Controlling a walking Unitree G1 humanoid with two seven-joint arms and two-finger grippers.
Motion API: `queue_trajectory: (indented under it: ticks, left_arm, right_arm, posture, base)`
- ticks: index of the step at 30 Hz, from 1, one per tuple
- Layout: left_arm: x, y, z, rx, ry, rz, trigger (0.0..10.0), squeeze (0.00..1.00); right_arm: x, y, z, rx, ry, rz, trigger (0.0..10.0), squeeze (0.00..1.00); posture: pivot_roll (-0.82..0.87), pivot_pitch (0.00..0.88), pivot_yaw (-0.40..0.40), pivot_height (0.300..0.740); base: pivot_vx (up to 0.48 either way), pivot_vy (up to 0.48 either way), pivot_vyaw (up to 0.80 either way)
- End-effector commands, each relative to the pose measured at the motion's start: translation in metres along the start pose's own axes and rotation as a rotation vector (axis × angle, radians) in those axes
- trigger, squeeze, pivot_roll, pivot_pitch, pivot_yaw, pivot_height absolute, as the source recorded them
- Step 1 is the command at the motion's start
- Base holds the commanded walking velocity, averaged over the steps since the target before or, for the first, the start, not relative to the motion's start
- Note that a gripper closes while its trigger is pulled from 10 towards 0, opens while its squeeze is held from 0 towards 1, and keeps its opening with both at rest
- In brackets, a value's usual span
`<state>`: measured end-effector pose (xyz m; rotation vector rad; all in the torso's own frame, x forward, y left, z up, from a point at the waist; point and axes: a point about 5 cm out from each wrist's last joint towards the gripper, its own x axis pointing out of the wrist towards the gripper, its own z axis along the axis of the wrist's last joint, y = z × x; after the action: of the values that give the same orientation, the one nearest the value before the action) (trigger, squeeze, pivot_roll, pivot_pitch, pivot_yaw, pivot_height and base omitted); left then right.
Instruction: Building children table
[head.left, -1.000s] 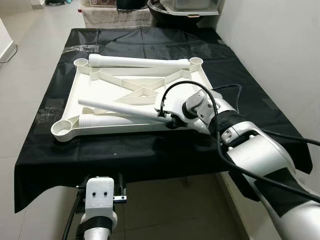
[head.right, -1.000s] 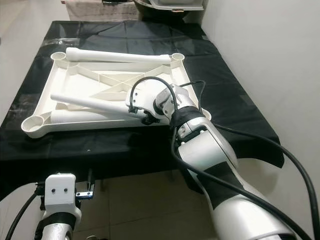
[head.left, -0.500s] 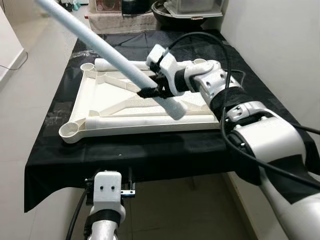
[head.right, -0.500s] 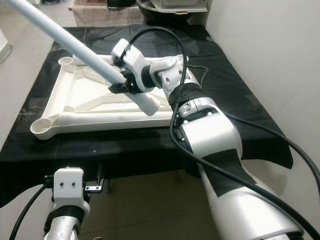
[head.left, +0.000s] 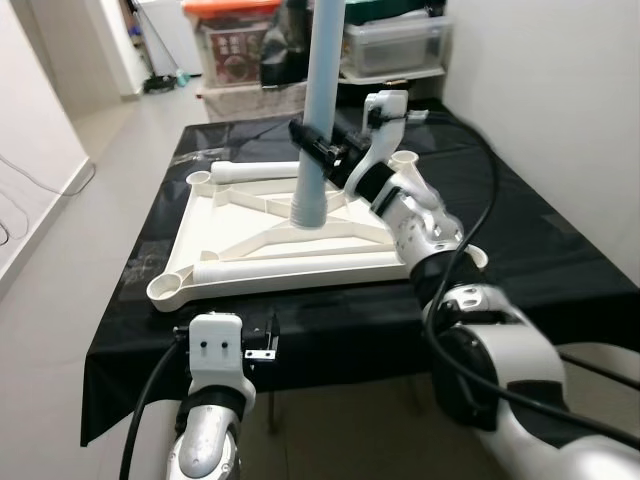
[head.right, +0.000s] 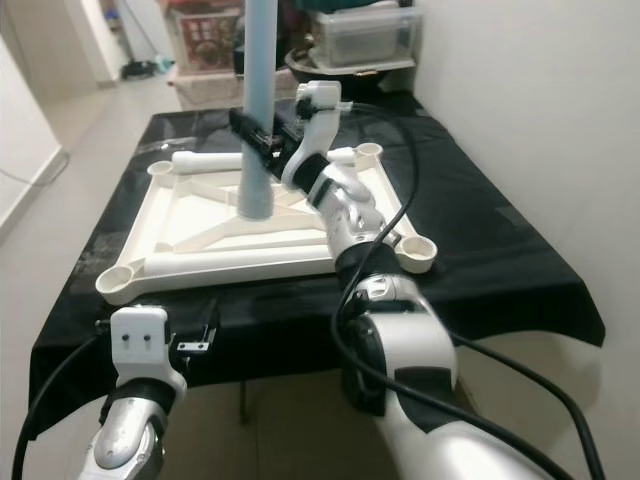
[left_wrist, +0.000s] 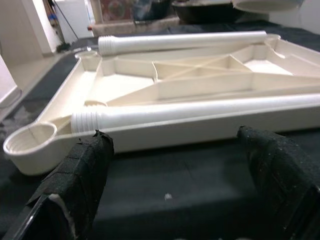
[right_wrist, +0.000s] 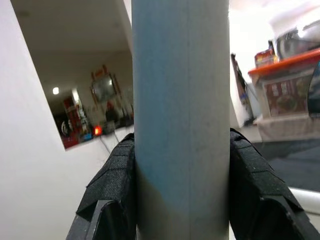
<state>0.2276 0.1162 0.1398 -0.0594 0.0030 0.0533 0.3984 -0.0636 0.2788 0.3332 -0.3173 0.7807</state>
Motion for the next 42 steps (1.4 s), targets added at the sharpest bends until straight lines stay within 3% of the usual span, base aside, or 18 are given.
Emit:
queue_trajectory:
  ticks: [1,6,17,20,27,42]
  left_arm:
    - [0.003,0.004,-0.003,0.001,0.014,0.008,10.0,0.00]
    - [0.010,0.008,0.004,0.022,-0.018,0.003,10.0,0.00]
    - [0.024,0.005,0.003,0.109,-0.003,-0.092,10.0,0.00]
    - [0.031,0.004,0.005,0.102,-0.008,-0.115,10.0,0.00]
    - [0.044,-0.014,0.010,0.080,-0.022,-0.299,10.0,0.00]
    - [0.069,-0.025,0.029,0.062,-0.105,-0.344,10.0,0.00]
  right_arm:
    - [0.003,0.009,0.005,-0.023,-0.060,0.007,0.0,0.00]
    - [-0.012,0.020,-0.018,0.024,-0.070,-0.044,0.0,0.00]
    - [-0.020,0.043,-0.030,0.057,-0.080,-0.049,0.0,0.00]
    - [-0.020,0.048,-0.029,0.063,-0.086,-0.040,0.0,0.00]
    - [-0.022,0.055,-0.032,0.080,-0.080,-0.026,0.0,0.00]
    - [-0.033,0.060,-0.041,0.069,-0.040,-0.007,0.0,0.00]
  posture:
    - [-0.04,0.000,0.061,0.740]
    - [-0.03,0.000,0.051,0.740]
    - [-0.01,0.000,0.041,0.740]
    - [-0.01,0.000,0.039,0.740]
    - [0.00,0.000,0.038,0.740]
    - [0.00,0.000,0.038,0.740]
  base:
    - [0.000,0.000,0.00]
    - [0.000,0.000,0.00]
    - [0.000,0.000,0.00]
    - [0.000,0.000,0.00]
    - [0.000,0.000,0.00]
    - [0.000,0.000,0.00]
